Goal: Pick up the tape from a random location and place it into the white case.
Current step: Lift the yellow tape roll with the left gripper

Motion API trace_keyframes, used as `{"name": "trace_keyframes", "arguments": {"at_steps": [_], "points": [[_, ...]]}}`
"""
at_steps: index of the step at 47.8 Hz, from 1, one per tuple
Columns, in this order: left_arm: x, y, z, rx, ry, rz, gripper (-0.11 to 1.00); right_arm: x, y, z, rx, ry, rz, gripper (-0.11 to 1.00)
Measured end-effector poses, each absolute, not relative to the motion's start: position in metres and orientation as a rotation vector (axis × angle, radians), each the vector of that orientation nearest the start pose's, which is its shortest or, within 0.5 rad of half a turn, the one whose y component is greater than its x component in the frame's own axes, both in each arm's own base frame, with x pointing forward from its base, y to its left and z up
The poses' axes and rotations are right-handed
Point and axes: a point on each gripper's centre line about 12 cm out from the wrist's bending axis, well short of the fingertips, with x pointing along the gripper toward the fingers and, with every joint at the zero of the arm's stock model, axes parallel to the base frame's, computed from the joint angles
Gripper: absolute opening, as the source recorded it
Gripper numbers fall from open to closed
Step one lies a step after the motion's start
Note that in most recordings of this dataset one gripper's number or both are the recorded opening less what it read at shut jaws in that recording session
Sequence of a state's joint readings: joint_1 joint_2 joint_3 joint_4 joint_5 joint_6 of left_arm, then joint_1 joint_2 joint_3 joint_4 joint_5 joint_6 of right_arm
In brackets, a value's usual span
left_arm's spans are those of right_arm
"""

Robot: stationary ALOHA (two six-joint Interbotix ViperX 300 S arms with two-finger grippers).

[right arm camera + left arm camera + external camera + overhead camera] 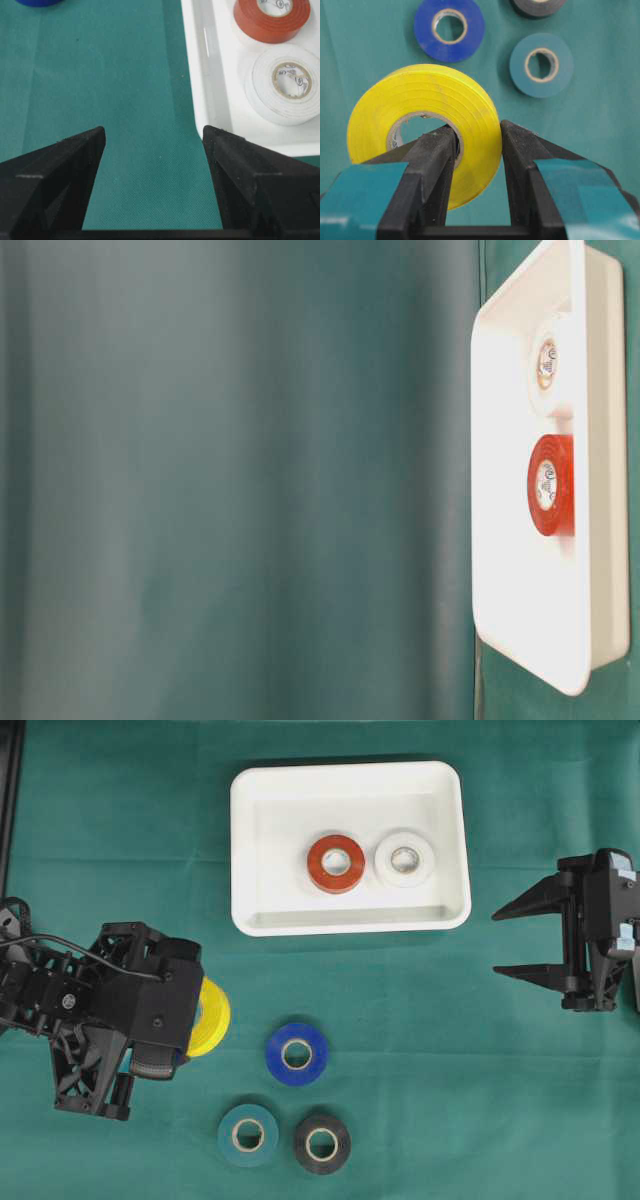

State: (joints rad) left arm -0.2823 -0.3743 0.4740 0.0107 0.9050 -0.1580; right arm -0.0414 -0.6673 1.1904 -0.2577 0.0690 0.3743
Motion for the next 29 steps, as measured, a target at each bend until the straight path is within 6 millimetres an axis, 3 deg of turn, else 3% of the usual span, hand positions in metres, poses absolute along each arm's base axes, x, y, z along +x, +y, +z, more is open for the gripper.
{"name": "trace_keyframes", "arguments": {"at_steps": [29], "points": [[0.2945,-0.0842,0.2975,0.012,1.025,-0.172,0.23,0.2195,-0.0111,0.1843,0.121,0.584,-0.091,0.74]]}}
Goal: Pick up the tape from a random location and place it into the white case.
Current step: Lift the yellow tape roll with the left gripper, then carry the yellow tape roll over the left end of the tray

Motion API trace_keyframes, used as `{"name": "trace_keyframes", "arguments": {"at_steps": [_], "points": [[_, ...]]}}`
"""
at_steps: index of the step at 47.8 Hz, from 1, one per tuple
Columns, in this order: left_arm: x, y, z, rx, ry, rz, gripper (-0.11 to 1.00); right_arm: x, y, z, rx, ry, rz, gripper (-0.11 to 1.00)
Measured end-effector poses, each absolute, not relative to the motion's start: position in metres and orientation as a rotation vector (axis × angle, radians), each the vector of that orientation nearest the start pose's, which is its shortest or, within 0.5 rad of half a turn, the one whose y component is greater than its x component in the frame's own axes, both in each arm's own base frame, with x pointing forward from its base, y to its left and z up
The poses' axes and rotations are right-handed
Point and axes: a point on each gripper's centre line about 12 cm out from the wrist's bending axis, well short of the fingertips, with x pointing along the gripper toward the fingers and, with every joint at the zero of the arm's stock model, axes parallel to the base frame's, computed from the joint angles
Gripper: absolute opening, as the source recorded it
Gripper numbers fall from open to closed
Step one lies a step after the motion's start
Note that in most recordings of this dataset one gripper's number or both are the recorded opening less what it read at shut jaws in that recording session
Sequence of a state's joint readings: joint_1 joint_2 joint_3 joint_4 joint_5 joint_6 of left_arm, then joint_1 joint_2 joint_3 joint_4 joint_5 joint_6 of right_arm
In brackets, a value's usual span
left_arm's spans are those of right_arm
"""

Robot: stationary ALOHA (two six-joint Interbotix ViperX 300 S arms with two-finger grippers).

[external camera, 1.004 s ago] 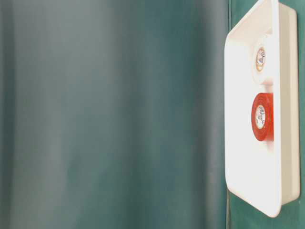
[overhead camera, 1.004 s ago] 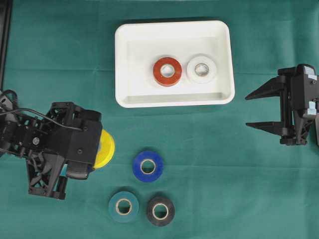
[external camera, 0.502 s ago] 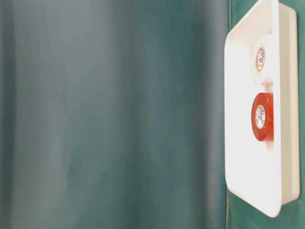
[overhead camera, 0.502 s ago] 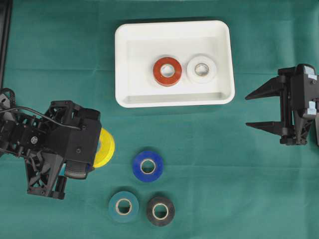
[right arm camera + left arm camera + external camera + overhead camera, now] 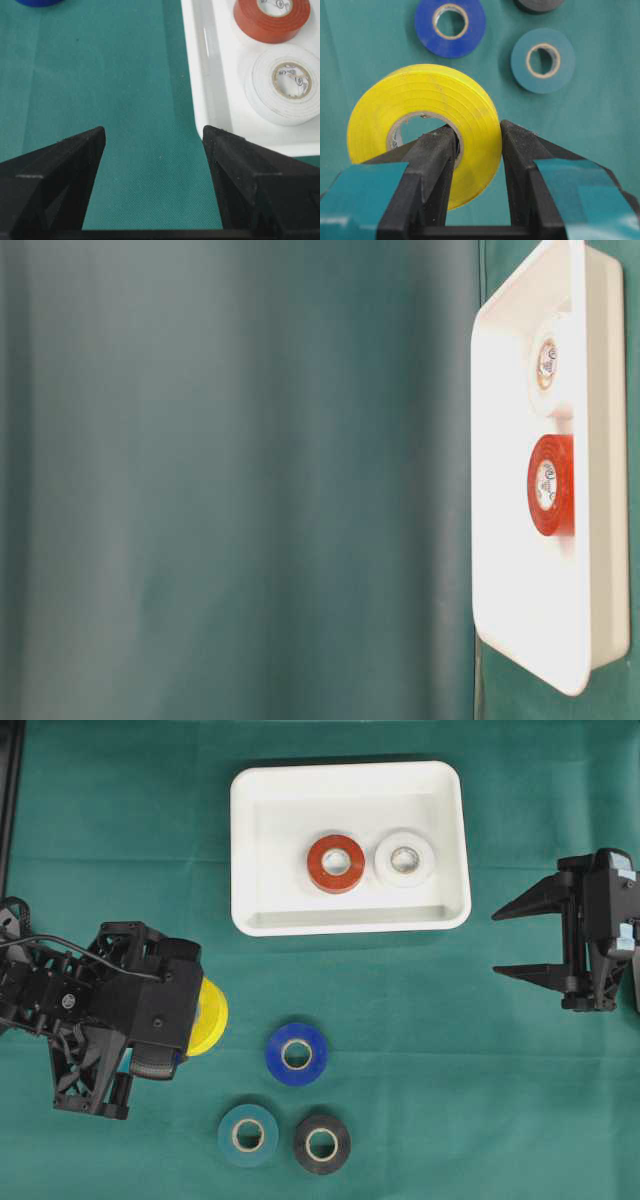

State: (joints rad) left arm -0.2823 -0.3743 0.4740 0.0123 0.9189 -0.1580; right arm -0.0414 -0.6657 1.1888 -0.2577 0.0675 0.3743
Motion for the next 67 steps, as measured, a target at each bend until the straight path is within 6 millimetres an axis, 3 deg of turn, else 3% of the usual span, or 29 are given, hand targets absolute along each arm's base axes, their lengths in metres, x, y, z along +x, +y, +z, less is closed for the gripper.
{"name": "trace_keyframes", "arguments": {"at_steps": [26,42,67], "points": [[0.3,-0.074,0.296,-0.009,1.024,-0.139,0.23,0.219,-0.012,0.184,0.117,0.586,-0.092,0.74],[0.309,-0.022,0.287,-0.093,1.032,0.018,0.23,0.219,-0.012,0.183,0.115,0.589,-0.092,0.74],[0.297,0.068,0.274,-0.244,1.048,0.286,0.23,0.222,-0.012,0.172,0.091,0.642,-0.088,0.74]]}}
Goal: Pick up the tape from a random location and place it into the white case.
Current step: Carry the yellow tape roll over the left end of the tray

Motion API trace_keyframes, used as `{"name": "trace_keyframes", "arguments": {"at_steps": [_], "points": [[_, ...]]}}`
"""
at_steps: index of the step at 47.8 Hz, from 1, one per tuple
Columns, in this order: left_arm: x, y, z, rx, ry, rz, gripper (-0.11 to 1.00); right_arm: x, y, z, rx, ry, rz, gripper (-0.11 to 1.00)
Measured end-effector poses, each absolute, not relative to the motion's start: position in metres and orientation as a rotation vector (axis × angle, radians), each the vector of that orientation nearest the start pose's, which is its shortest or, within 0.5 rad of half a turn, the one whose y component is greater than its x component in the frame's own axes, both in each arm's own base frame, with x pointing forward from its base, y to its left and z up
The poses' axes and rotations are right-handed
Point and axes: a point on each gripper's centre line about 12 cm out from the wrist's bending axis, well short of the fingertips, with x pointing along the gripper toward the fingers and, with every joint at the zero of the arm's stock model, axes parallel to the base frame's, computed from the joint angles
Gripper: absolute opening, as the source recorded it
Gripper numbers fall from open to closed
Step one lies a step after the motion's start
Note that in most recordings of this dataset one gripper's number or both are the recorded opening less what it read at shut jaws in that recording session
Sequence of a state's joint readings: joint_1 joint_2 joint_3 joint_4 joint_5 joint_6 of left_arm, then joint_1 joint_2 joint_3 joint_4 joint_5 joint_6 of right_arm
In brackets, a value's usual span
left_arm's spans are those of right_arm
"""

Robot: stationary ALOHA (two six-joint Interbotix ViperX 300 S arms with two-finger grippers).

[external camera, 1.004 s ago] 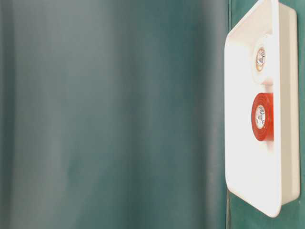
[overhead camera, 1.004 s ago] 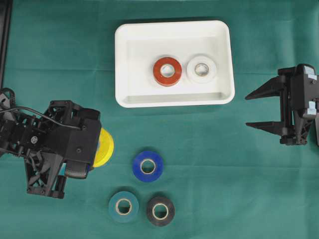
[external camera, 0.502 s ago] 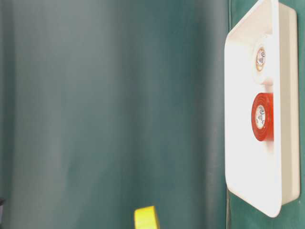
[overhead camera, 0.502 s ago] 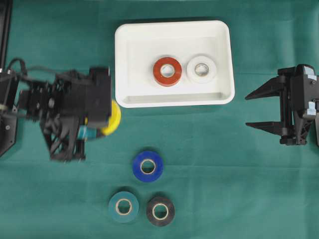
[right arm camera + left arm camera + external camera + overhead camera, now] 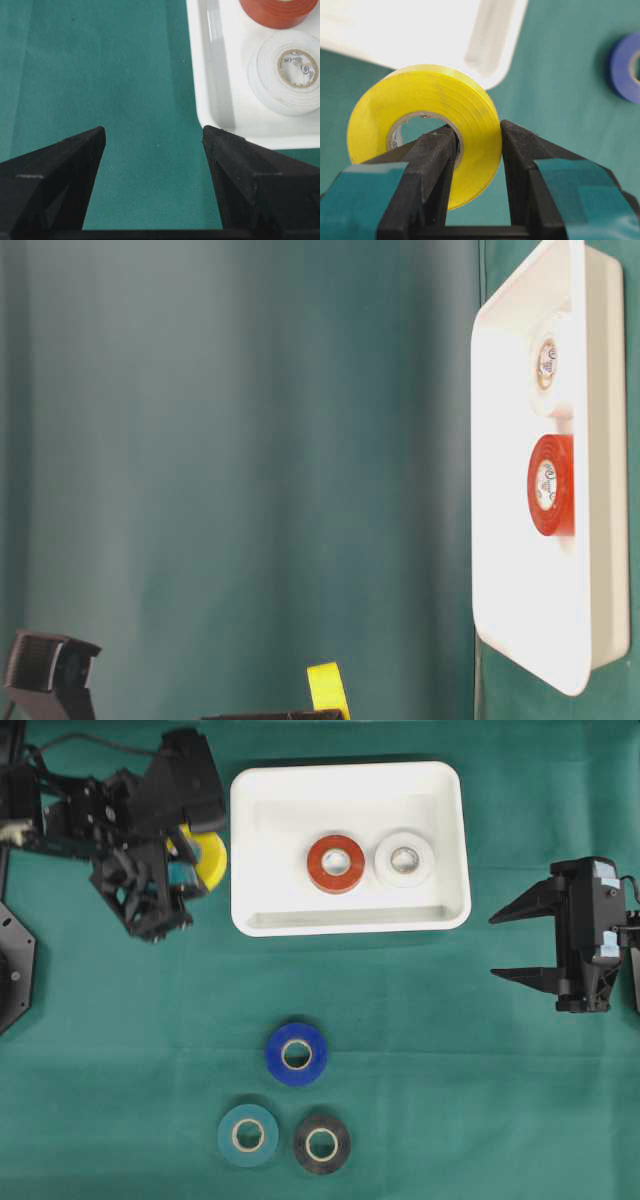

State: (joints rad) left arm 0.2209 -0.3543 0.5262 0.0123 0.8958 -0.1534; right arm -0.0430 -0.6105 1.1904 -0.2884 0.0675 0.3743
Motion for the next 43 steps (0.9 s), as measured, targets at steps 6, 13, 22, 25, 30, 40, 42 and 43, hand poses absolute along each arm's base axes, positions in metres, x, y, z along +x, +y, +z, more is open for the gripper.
{"name": "trace_keyframes", "arguments": {"at_steps": [6,13,22,25,30,40,42,43], "points": [[0.295,0.075,0.274,-0.256,1.047,0.306,0.23,0.222,-0.012,0.171,0.087,0.643,-0.087,0.74],[0.293,0.078,0.272,-0.263,1.051,0.318,0.23,0.222,-0.012,0.171,0.083,0.643,-0.084,0.74],[0.294,0.078,0.271,-0.263,1.046,0.317,0.23,0.222,-0.012,0.171,0.081,0.643,-0.085,0.74],[0.297,0.078,0.269,-0.261,1.042,0.316,0.23,0.222,-0.012,0.171,0.082,0.643,-0.085,0.74],[0.305,0.081,0.262,-0.258,1.038,0.314,0.23,0.222,-0.012,0.171,0.079,0.643,-0.085,0.74],[0.327,0.088,0.257,-0.192,1.045,0.278,0.23,0.222,-0.012,0.171,0.077,0.643,-0.085,0.74],[0.332,0.091,0.258,-0.18,1.042,0.275,0.23,0.222,-0.012,0.171,0.077,0.643,-0.085,0.74],[0.334,0.092,0.258,-0.178,1.043,0.274,0.23,0.222,-0.012,0.171,0.077,0.643,-0.085,0.74]]}}
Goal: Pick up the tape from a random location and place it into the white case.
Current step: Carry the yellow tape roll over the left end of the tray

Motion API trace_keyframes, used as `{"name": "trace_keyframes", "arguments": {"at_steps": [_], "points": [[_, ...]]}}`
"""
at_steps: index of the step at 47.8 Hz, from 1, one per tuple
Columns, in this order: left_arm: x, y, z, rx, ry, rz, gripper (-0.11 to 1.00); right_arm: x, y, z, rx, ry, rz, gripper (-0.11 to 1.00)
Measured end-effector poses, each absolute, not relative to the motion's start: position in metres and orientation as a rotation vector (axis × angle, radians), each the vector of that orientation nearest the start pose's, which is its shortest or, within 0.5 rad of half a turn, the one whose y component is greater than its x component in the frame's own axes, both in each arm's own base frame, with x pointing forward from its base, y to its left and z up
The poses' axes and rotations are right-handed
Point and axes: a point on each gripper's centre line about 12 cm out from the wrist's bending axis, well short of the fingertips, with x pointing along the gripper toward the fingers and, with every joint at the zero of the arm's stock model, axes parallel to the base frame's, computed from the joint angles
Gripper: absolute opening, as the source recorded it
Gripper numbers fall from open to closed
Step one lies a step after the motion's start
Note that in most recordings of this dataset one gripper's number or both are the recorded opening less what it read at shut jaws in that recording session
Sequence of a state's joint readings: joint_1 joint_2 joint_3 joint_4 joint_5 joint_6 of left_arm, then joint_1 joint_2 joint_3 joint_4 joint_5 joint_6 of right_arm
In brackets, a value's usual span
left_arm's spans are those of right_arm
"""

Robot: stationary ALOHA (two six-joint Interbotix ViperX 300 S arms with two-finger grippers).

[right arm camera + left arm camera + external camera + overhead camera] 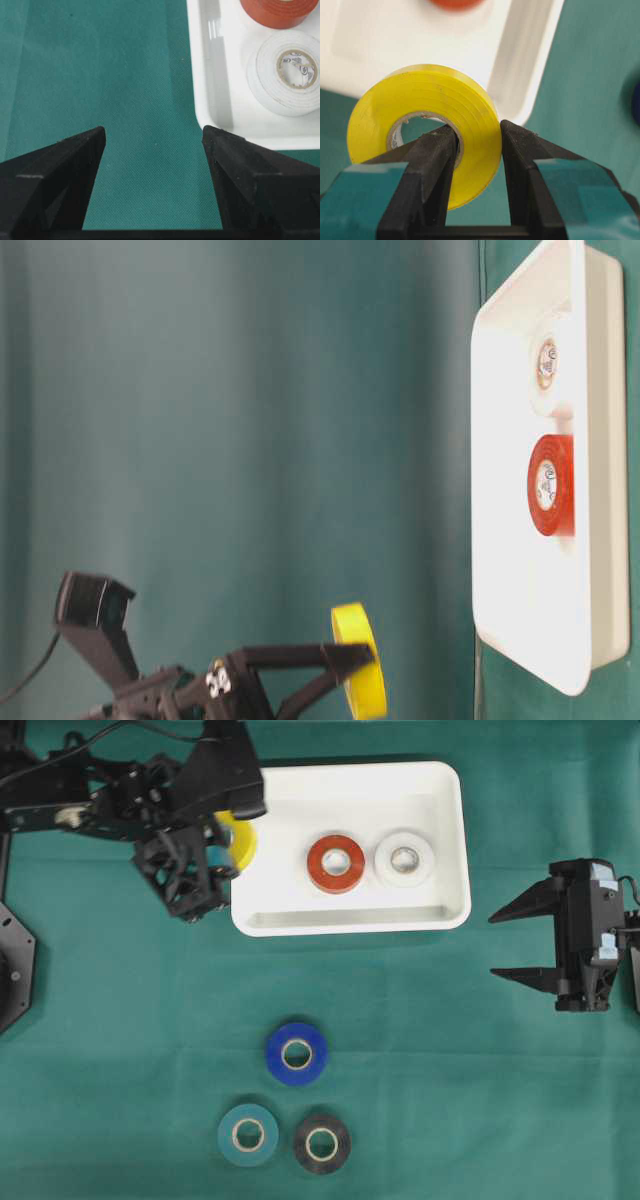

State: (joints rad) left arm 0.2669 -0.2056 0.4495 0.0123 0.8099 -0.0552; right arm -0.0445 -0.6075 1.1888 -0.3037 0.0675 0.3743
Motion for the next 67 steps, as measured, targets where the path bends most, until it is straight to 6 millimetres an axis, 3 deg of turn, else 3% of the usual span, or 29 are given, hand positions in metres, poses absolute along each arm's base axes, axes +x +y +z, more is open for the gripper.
{"name": "trace_keyframes", "arguments": {"at_steps": [17,67], "points": [[0.36,0.107,0.259,-0.177,1.027,0.287,0.23,0.223,-0.012,0.172,0.076,0.642,-0.083,0.74],[0.36,0.109,0.256,-0.179,1.033,0.29,0.23,0.224,-0.013,0.174,0.074,0.637,-0.086,0.74]]}}
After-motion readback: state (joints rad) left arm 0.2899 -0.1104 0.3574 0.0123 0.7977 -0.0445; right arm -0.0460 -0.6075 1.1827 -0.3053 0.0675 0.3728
